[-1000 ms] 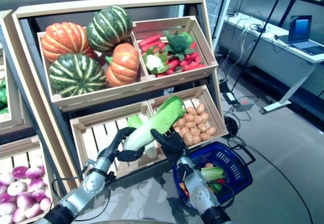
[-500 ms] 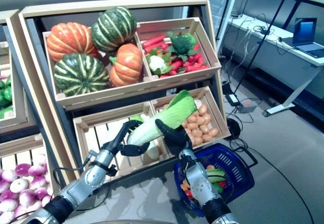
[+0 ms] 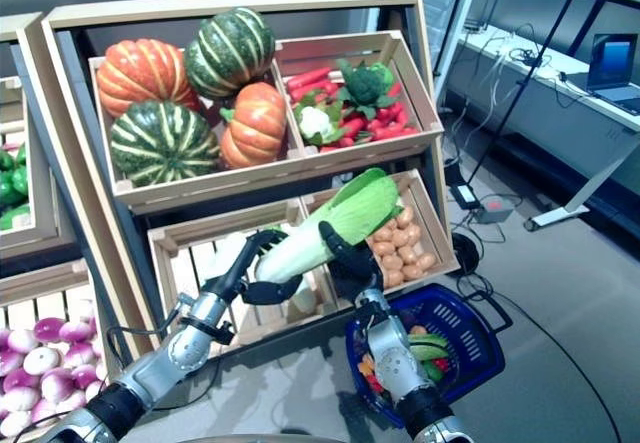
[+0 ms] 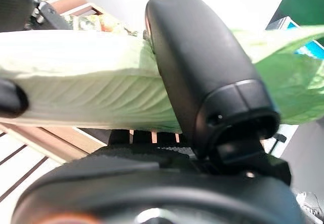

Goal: Put vegetables into the basket

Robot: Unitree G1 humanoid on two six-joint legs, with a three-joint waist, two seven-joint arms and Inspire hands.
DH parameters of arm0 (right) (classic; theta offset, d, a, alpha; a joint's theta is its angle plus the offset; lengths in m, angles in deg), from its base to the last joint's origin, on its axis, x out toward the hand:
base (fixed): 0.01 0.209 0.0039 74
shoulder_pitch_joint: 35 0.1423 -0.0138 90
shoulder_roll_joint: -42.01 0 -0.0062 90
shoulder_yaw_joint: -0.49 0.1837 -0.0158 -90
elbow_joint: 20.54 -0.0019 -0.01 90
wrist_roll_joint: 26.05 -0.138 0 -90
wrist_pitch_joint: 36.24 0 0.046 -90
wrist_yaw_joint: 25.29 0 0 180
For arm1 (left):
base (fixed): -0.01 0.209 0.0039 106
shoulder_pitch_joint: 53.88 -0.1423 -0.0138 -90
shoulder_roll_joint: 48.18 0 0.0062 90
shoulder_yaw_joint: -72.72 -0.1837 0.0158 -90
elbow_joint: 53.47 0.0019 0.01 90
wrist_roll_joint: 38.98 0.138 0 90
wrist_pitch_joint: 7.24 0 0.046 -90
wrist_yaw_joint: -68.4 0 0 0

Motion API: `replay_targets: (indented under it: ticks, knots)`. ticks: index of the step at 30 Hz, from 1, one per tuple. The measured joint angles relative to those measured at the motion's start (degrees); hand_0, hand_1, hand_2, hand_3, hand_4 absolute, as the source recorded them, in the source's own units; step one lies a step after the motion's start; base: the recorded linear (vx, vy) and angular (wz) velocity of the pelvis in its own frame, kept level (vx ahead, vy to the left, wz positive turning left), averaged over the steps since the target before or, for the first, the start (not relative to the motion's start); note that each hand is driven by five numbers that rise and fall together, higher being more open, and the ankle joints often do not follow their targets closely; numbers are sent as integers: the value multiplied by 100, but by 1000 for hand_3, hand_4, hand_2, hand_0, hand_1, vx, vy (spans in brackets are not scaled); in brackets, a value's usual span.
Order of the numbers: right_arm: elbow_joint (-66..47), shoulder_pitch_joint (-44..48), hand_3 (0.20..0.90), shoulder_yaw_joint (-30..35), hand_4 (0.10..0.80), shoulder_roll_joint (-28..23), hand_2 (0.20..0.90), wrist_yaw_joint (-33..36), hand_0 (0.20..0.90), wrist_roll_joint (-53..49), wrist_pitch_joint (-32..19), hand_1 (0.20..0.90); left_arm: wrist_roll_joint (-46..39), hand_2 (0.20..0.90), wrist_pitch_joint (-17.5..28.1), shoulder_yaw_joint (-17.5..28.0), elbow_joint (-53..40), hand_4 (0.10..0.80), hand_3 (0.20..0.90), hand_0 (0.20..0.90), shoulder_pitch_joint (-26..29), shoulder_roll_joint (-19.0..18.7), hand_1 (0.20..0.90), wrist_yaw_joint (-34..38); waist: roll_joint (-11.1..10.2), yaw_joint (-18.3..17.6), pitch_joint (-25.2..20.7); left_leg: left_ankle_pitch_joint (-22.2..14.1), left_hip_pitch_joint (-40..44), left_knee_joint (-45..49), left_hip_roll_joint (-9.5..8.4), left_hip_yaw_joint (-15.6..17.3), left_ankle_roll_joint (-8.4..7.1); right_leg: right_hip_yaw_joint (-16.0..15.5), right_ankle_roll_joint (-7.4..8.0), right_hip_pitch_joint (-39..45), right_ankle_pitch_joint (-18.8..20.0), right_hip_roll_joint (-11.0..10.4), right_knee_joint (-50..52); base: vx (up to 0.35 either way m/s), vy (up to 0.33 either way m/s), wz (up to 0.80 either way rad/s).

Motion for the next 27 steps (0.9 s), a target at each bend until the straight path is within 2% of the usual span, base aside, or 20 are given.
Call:
replay_targets:
  ticks: [10,11,12,13,18,21,27]
  knots:
    - [78,4,300,0,400,36,300,3,300,0,-119,300,1,300,15,-52,-2,400,300,300,2,12,300,17,-7,-6,2,7,-44,-1,2,4,0,8,-1,-49,1,1,-1,4,0,0]
    - [86,4,300,0,400,42,300,3,300,0,-125,300,1,509,15,-52,-1,540,509,509,2,12,509,17,-8,-6,2,7,-43,-1,3,8,0,10,-1,-50,1,-11,0,35,2,-1]
    - [89,4,300,0,400,42,300,3,300,0,-128,300,1,787,14,-52,-1,725,787,787,2,12,787,16,-8,-6,2,7,-44,0,3,10,0,13,-1,-53,1,-9,0,0,0,0]
    - [91,4,300,0,400,42,300,3,300,0,-130,300,-3,900,12,-52,-1,800,900,900,1,12,900,15,-8,-7,2,7,-44,-1,3,12,0,16,0,-55,1,-7,0,0,0,0]
    - [120,15,300,50,400,61,300,8,300,2,-218,300,-118,900,8,-59,2,800,900,900,-1,60,900,-53,-9,-1,3,6,-53,-2,0,16,1,21,0,-66,1,3,-1,0,0,0]
    - [191,41,300,329,400,116,300,165,300,5,-255,300,-109,900,-30,-150,110,800,900,900,-14,83,900,-180,-9,-3,3,6,-56,-2,0,22,1,25,0,-73,1,-3,0,0,0,0]
    - [511,34,300,675,400,100,300,232,300,6,-337,300,-49,900,-322,-152,804,800,900,900,-58,171,900,-203,-6,-35,4,5,-52,-1,7,64,2,64,-1,-94,3,-5,0,2,1,-2]
